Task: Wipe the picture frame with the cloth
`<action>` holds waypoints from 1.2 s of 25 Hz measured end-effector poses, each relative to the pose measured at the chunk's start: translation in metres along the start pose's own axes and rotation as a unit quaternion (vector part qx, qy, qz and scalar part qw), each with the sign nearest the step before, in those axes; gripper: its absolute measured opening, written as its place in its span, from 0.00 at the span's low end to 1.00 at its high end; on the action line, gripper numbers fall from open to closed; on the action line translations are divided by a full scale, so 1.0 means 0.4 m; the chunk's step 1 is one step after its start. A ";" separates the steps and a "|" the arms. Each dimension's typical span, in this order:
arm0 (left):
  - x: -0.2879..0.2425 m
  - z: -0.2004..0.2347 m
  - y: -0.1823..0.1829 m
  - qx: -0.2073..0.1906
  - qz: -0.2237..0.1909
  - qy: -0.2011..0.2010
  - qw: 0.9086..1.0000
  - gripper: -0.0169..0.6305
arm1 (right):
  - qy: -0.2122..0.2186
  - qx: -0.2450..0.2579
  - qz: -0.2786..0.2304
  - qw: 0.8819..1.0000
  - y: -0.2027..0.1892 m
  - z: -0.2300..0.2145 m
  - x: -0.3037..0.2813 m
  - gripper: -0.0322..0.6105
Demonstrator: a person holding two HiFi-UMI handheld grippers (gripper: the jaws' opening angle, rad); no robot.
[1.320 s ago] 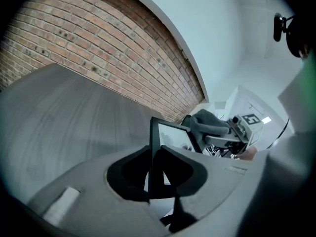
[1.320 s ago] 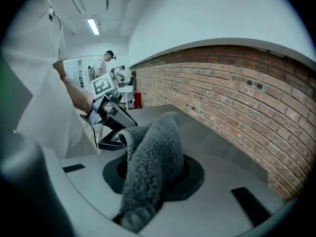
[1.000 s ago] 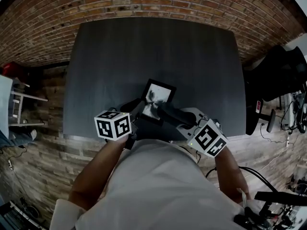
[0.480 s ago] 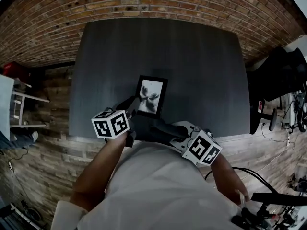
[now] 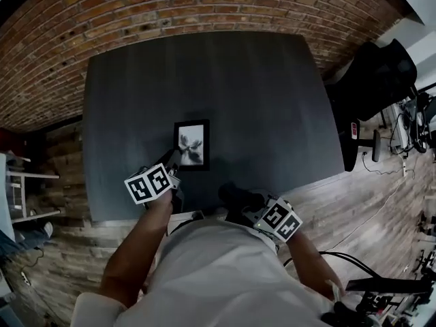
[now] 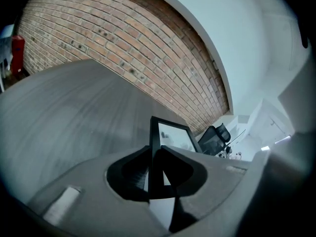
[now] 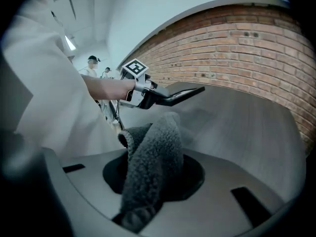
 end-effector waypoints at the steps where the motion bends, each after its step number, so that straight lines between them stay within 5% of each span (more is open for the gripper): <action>1: -0.023 -0.009 -0.008 0.000 0.005 -0.001 1.000 0.14 | -0.009 -0.010 -0.002 1.000 -0.019 -0.011 0.013 0.17; 14: -0.317 -0.187 -0.034 -0.023 0.049 0.040 0.998 0.14 | -0.061 -0.078 -0.027 0.995 -0.149 -0.206 0.225 0.17; 30: -0.589 -0.317 -0.145 -0.043 0.102 0.141 0.984 0.15 | -0.025 -0.105 -0.022 0.994 -0.284 -0.508 0.367 0.17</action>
Point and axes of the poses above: the fingertips, and each gripper's own axes: x backward along the fingers, z to its left, y out of its top, the point moved 3 cm from there along x, backward along the fingers, and after that the axes turned 11 degrees about -x, right-handed, at the moved point
